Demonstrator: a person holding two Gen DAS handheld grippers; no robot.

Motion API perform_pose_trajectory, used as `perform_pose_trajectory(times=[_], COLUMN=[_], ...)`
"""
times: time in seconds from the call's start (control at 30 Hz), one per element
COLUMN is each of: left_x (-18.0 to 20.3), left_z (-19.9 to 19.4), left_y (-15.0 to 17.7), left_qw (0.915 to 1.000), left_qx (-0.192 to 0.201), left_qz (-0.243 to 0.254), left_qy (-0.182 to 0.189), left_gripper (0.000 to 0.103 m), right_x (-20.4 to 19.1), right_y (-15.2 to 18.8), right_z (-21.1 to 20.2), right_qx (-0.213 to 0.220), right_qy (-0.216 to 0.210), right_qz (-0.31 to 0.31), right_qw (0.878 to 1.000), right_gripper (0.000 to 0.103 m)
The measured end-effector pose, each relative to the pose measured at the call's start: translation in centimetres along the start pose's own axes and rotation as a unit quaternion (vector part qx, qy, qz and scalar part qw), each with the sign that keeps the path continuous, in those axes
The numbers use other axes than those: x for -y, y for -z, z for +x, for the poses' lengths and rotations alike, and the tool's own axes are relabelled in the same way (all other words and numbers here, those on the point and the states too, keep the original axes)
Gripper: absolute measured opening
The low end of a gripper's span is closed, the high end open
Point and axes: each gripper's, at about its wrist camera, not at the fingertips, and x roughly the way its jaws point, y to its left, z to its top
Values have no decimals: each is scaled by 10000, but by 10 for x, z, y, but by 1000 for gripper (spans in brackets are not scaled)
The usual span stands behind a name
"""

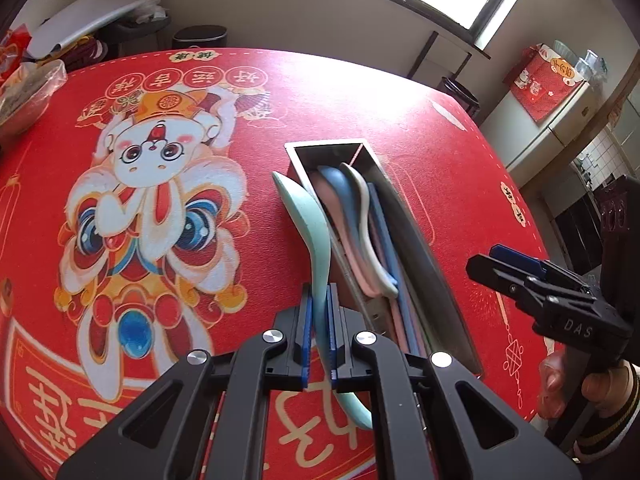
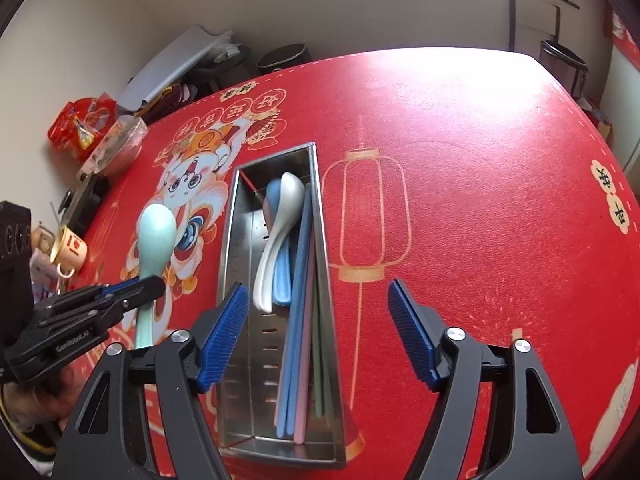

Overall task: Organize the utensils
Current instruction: 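Lower the mint-green spoon into the caddy and open the left tool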

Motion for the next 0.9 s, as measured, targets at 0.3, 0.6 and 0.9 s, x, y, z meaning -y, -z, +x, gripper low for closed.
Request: perform_pose_trajectory(times=[0.3, 0.6, 0.9], left_x=[41, 52, 44], left_z=[33, 75, 98], left_y=[-27, -51, -60], left_qw=[9992, 9982, 9974], left_qx=[-92, -378, -620], left_qz=[208, 221, 294], left_qy=[321, 409, 230], left_gripper=[6, 6, 6], right_x=[33, 66, 78], right_y=[3, 8, 10], right_z=[-12, -13, -10], right_qx=[232, 158, 137], right_qy=[36, 228, 297], right_qz=[129, 413, 643], right_qw=[9996, 9988, 9974], right_gripper=[88, 88, 88])
